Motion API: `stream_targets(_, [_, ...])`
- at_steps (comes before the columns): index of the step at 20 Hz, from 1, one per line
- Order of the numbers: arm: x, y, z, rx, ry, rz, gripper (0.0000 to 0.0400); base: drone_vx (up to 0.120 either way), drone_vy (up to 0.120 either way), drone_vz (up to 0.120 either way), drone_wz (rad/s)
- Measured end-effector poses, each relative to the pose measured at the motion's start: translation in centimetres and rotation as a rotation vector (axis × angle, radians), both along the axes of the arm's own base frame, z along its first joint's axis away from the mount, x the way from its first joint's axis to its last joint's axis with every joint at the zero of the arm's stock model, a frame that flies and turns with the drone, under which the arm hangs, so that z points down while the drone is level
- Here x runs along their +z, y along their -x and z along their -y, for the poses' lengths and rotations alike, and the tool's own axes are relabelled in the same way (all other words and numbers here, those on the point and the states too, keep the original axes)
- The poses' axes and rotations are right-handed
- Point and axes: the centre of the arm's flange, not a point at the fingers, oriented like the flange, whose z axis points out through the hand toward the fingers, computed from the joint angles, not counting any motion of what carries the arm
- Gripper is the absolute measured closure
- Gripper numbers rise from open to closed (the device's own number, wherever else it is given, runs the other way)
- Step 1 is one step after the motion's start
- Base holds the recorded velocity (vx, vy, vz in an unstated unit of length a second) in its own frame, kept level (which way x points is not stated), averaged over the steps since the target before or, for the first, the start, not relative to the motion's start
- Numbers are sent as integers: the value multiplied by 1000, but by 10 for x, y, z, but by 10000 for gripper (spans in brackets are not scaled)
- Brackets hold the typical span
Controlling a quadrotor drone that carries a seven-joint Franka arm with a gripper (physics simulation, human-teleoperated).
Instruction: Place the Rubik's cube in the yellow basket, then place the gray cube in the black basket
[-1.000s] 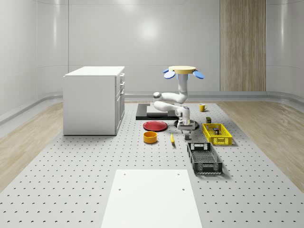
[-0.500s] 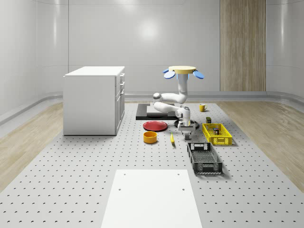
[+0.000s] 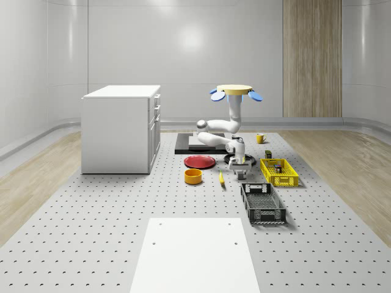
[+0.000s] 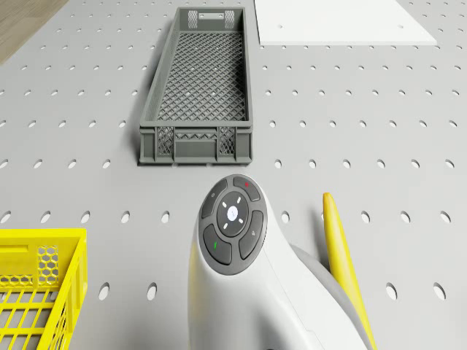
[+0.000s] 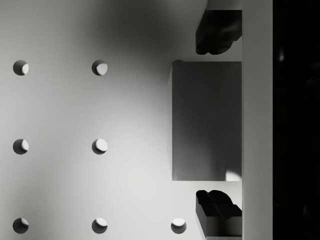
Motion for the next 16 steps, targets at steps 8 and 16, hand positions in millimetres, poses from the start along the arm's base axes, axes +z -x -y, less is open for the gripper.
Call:
stream_targets(8, [4,0,0,0,0,0,12,0,0,0,0])
stream_targets(16, [4,0,0,0,0,0,131,0,0,0,0])
